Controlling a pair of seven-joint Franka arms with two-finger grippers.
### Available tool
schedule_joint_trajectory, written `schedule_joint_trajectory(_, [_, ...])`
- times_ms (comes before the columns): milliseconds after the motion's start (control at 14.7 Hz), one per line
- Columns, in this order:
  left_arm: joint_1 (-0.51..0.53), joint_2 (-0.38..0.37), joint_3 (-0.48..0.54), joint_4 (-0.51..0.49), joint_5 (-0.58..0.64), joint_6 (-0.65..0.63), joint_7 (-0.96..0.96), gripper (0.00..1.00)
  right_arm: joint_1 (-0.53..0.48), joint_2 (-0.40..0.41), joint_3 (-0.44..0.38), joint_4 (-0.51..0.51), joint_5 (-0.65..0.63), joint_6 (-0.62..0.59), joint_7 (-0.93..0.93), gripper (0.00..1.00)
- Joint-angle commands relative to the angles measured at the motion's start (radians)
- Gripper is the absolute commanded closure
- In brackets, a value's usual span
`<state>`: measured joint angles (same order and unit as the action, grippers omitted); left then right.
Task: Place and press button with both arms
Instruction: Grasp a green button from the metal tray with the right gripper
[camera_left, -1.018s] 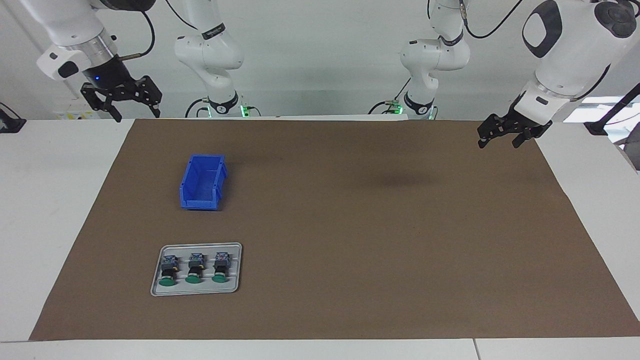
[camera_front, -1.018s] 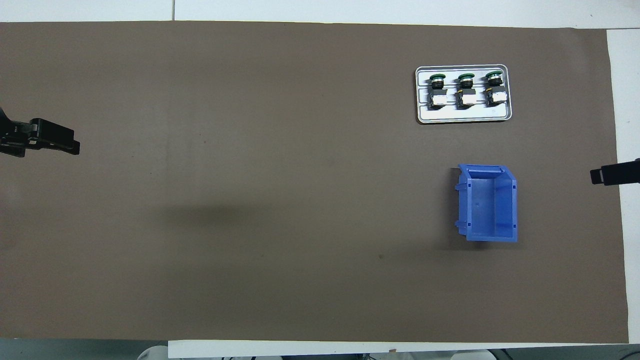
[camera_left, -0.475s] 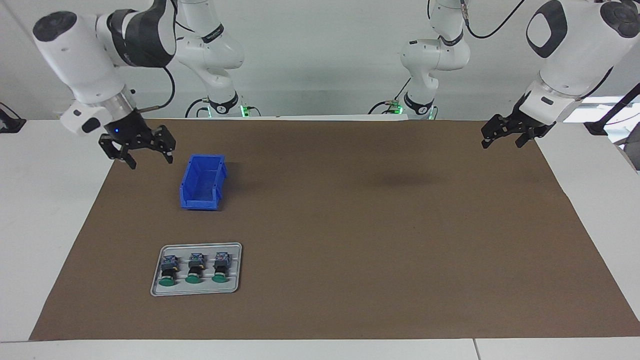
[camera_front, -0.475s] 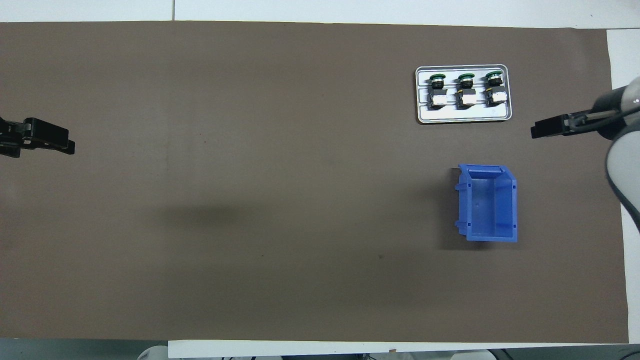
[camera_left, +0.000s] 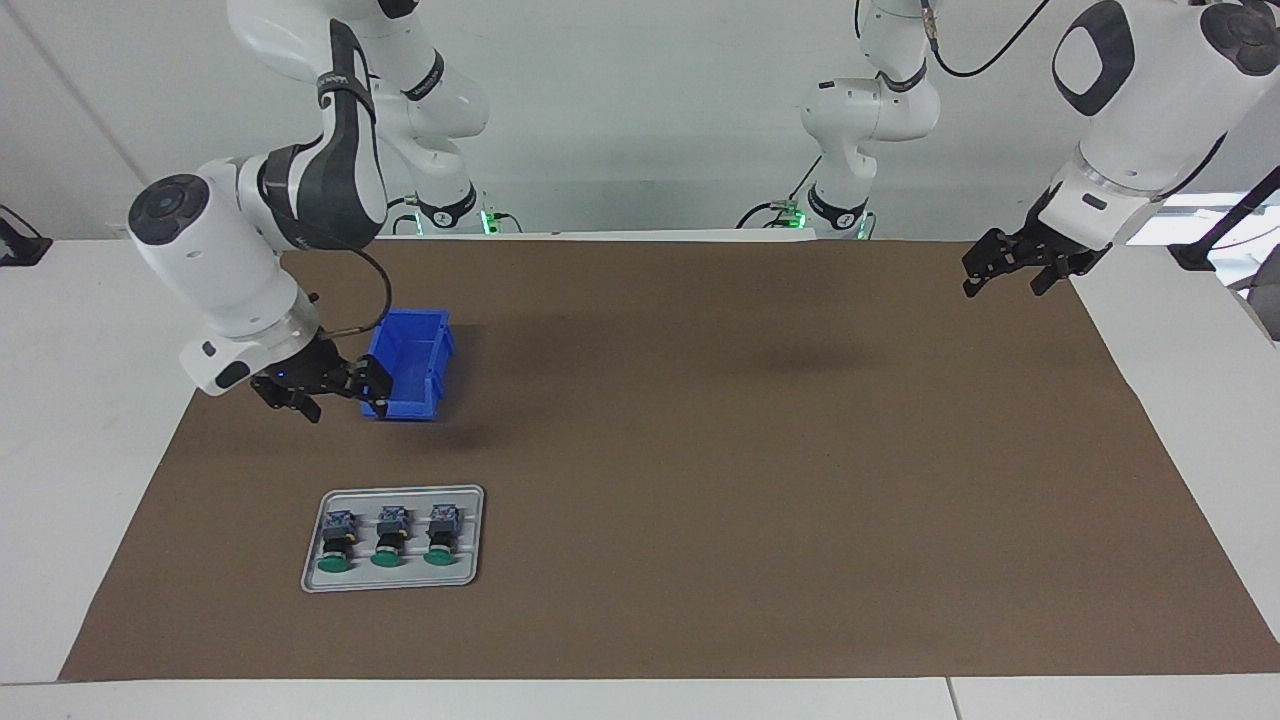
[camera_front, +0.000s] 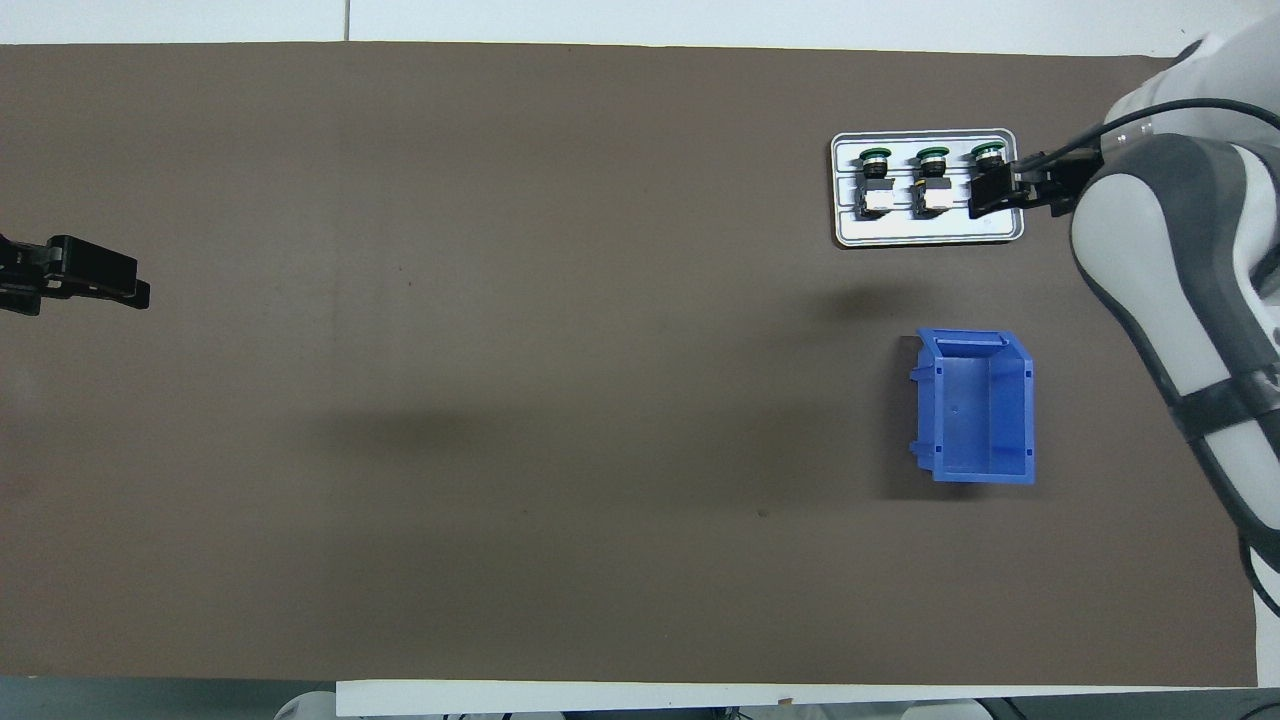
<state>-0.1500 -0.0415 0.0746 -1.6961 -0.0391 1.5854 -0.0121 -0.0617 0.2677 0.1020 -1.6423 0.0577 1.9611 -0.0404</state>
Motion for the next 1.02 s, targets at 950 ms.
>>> schedule_joint_trajectory(950, [0.001,-0.009,-0.001,-0.002,0.018,0.001,0.006,0.0,0.065,0.3,0.004,0.067,-0.156,0.38,0.013,0.11])
